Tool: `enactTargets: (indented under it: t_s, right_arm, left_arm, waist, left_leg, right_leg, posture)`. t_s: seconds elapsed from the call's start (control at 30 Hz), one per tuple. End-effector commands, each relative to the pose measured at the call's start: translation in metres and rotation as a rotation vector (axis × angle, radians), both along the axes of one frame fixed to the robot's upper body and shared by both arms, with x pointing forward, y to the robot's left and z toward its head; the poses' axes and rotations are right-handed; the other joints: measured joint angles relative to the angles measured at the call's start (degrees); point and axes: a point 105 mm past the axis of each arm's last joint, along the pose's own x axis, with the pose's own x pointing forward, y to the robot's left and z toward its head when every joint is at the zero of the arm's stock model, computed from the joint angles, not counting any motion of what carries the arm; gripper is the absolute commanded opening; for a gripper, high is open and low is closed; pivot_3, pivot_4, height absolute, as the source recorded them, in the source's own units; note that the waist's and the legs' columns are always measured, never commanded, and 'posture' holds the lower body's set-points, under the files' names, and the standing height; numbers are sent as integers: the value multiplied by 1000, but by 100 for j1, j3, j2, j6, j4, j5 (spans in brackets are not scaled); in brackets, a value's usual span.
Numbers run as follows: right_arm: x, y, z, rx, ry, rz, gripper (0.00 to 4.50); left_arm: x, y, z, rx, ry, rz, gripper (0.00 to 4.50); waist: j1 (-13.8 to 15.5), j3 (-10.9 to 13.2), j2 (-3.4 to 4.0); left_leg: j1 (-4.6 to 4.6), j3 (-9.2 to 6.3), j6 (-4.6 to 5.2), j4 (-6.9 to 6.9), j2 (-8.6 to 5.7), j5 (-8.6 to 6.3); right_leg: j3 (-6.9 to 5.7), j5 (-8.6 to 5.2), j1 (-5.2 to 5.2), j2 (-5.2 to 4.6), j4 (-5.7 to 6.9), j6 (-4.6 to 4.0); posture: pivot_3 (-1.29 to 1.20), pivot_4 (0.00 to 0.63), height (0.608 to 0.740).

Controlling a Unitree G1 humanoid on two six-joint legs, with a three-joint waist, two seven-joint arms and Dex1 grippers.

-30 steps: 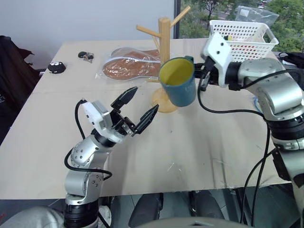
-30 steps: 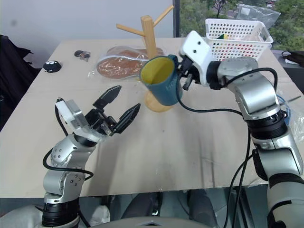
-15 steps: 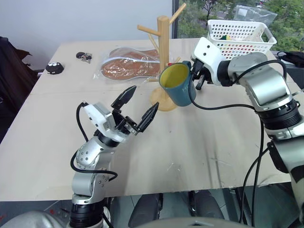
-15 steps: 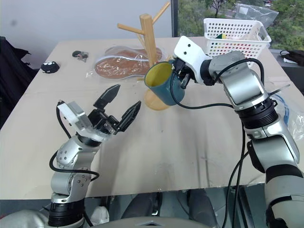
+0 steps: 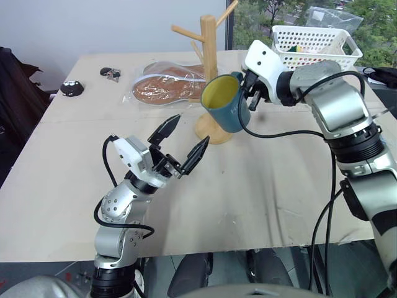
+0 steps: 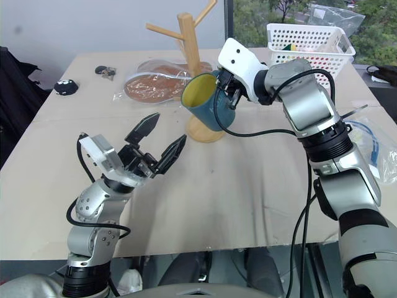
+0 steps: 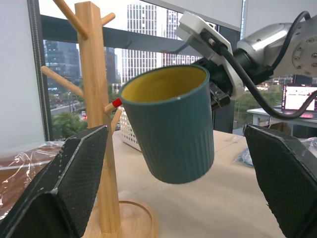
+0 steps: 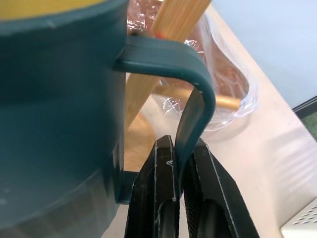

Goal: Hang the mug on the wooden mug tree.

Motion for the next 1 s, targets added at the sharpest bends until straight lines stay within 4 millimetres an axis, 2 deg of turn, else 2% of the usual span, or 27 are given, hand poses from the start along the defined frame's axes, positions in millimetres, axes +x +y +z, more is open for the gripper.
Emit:
enactTargets:
  t_s: [0.03, 0.27, 0.47, 0.67, 0.7, 0.73, 0.8, 0.87, 0.97, 1.0]
  right_arm:
    - [-11, 4, 27, 0, -81, 45, 68]
    - [-19, 5, 22, -34, -48, 72, 68]
    - [-8, 10, 20, -45, -58, 45, 68]
    - [-1, 24, 22, -26, -67, 57, 68]
    - [1, 25, 23, -18, -73, 53, 608]
    - [2, 27, 24, -14, -78, 53, 908]
    - [4, 29, 27, 2, -92, 51, 1924]
    - [6, 30, 29, 11, -98, 49, 2755]
    - [7, 19, 35, 42, -112, 26, 4198]
    - [7, 13, 38, 55, -116, 15, 4393]
  left_arm:
    - [-3, -1, 5, -6, -30, -2, 4500]
    - [-4, -2, 3, -14, -22, 1, 4500]
    - [-4, -1, 3, -15, -20, 6, 4500]
    - [-5, 0, 3, -11, -20, 11, 4500]
    - [-5, 1, 3, -10, -21, 13, 4500]
    - [-4, 1, 3, -9, -22, 14, 4500]
    - [-4, 1, 4, -8, -25, 17, 4500]
    - [-4, 1, 4, -7, -27, 17, 4500]
    - [-3, 2, 5, -1, -31, 17, 4500]
    - [-3, 2, 6, 0, -32, 17, 4500]
  waist:
    - [0, 0, 0]
    - [2, 0, 0]
    - [-9, 0, 1]
    - [-7, 0, 1]
    - [-8, 0, 1]
    - [-8, 0, 1]
    - [-8, 0, 1]
    - [-9, 0, 1]
    - [-8, 1, 1]
    - [-3, 1, 2]
  left_leg:
    - [0, 0, 0, 0, 0, 0]
    - [-3, 0, 0, -1, 0, 0]
    - [0, 0, 0, -1, 1, 0]
    - [-10, 1, -1, -2, 0, 0]
    - [-13, 0, -1, -2, 0, 0]
    - [-15, 1, -1, -4, 0, 0]
    - [-17, 1, -2, -5, 0, 1]
    - [-18, 1, -2, -6, 0, 1]
    - [-19, 1, -2, -7, 0, 1]
    - [-21, 1, -2, -7, 0, 1]
  right_leg:
    - [0, 0, 0, 0, 0, 0]
    - [-1, 0, -2, -1, -2, 0]
    - [0, 0, -2, 0, 1, 0]
    - [1, 0, -14, -1, 0, -1]
    - [1, 0, -18, 0, 0, -1]
    - [1, 0, -22, 0, 0, -1]
    - [1, 0, -24, 0, 0, -1]
    - [1, 1, -25, 0, 0, -1]
    - [1, 0, -26, 0, 0, -1]
    - [1, 0, -27, 0, 0, -1]
  posture:
    - [0, 150, 740]
    - [0, 150, 740]
    - [0, 150, 740]
    - [0, 150, 740]
    - [0, 150, 740]
    - [0, 150, 740]
    - [0, 150, 740]
    - [0, 150, 740]
    - [0, 150, 740]
    - [0, 150, 740]
